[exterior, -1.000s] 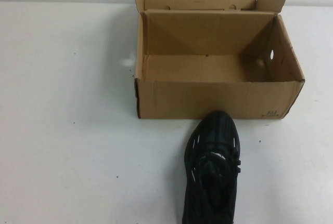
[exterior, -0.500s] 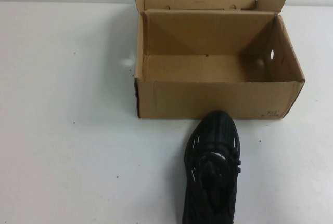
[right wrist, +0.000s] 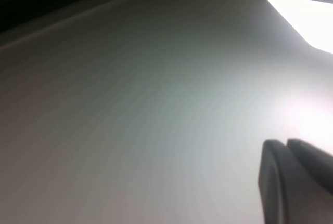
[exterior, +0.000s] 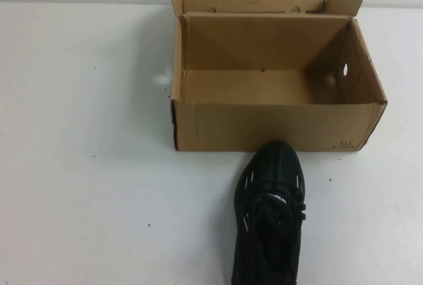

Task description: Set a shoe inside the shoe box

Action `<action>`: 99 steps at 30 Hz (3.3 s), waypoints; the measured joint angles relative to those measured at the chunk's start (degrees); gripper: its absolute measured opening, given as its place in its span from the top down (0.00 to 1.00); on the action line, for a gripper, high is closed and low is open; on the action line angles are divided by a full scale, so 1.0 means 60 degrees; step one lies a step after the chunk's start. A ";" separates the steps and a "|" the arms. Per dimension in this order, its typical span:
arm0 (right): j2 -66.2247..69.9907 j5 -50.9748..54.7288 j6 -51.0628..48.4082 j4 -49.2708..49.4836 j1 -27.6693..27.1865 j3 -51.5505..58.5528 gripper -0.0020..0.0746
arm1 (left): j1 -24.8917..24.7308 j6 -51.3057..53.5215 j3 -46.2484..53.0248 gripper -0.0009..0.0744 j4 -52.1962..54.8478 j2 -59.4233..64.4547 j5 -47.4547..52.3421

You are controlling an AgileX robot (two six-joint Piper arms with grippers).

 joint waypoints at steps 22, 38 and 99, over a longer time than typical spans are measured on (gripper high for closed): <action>0.6933 1.1887 -0.1082 -0.0236 0.0000 -0.5738 0.99 | 0.0000 0.0562 -0.4195 0.99 0.0213 0.2688 1.0497; 1.0540 1.4136 -0.5504 -0.0156 0.4070 -0.6544 0.94 | 0.0000 0.0789 -0.4243 0.99 -0.0455 0.4452 1.4194; 1.6501 1.7178 -0.0455 -0.3617 0.6569 -1.4182 0.98 | 0.0000 1.2069 -0.4243 0.23 -0.9409 0.6019 1.3858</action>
